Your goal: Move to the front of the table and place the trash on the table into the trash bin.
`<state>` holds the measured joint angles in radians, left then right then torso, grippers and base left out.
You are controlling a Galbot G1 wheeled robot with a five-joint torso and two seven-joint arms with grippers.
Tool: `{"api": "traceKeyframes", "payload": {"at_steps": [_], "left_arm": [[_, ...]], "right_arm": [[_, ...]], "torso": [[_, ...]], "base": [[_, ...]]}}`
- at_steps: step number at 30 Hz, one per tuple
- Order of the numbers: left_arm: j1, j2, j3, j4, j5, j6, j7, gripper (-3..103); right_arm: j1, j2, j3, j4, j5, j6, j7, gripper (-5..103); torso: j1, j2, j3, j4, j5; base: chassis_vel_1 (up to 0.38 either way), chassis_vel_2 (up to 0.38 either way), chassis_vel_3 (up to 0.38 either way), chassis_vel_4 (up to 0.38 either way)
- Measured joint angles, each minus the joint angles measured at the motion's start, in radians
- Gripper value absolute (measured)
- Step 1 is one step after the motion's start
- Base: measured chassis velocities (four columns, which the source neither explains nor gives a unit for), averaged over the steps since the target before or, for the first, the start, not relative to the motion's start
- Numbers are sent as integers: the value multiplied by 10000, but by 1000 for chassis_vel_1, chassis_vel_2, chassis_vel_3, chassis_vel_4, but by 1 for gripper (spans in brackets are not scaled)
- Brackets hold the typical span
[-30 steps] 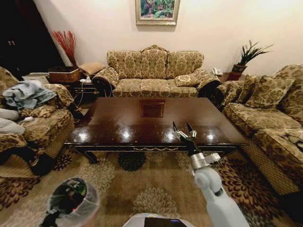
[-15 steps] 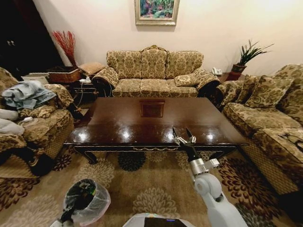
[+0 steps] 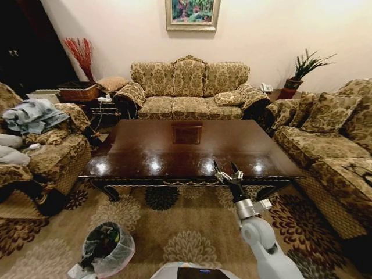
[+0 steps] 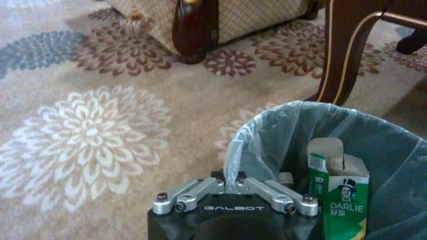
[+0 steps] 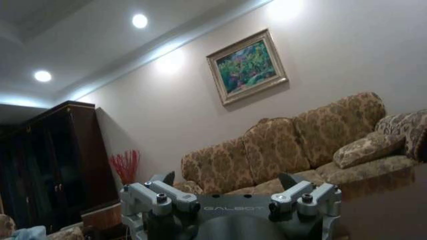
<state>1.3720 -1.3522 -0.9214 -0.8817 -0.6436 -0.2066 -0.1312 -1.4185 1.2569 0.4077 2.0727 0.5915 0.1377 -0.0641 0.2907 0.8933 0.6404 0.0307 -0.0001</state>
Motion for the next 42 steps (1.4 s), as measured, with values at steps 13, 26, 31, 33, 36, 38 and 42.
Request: {"api": "traceKeyframes", "payload": {"at_steps": [13, 26, 31, 33, 36, 38, 42], "left_arm": [[-511, 26, 349, 948, -178, -236, 553, 3], [-1011, 104, 428, 2235, 633, -1005, 665, 3], [-696, 209, 230, 1883, 456, -1041, 396, 3], [-590, 232, 189, 1802, 398, -1022, 376, 3], [-390, 257, 196, 1746, 386, -1007, 439, 3], [-261, 244, 193, 1697, 389, -983, 490, 3], [-190, 89, 122, 1652, 472, -1014, 508, 3]], "right_arm": [[-234, 77, -9, 29, -193, 294, 60, 100], [-295, 140, 181, -32, -272, 364, 31, 100], [-299, 236, 123, -26, 37, 399, 124, 100], [-296, 249, 89, -23, 65, 411, 110, 100], [-283, 247, 19, -6, 70, 411, 75, 100], [-257, 265, -20, 2, 68, 411, 70, 100], [-244, 274, -94, 16, 60, 408, 77, 100]], "torso": [[0, 0, 0, 0, 5], [-1, 1, -1, -4, -6], [0, 0, 0, 2, 7], [0, 0, 0, 2, 4], [0, 0, -1, -1, -2], [0, 0, -1, 1, 0], [0, 0, -1, 1, 11]], "base": [[0, 0, 0, 0], [0, 0, 0, 0], [0, 0, 0, 0], [0, 0, 0, 0], [0, 0, 0, 0], [0, 0, 0, 0], [0, 0, 0, 0]]}}
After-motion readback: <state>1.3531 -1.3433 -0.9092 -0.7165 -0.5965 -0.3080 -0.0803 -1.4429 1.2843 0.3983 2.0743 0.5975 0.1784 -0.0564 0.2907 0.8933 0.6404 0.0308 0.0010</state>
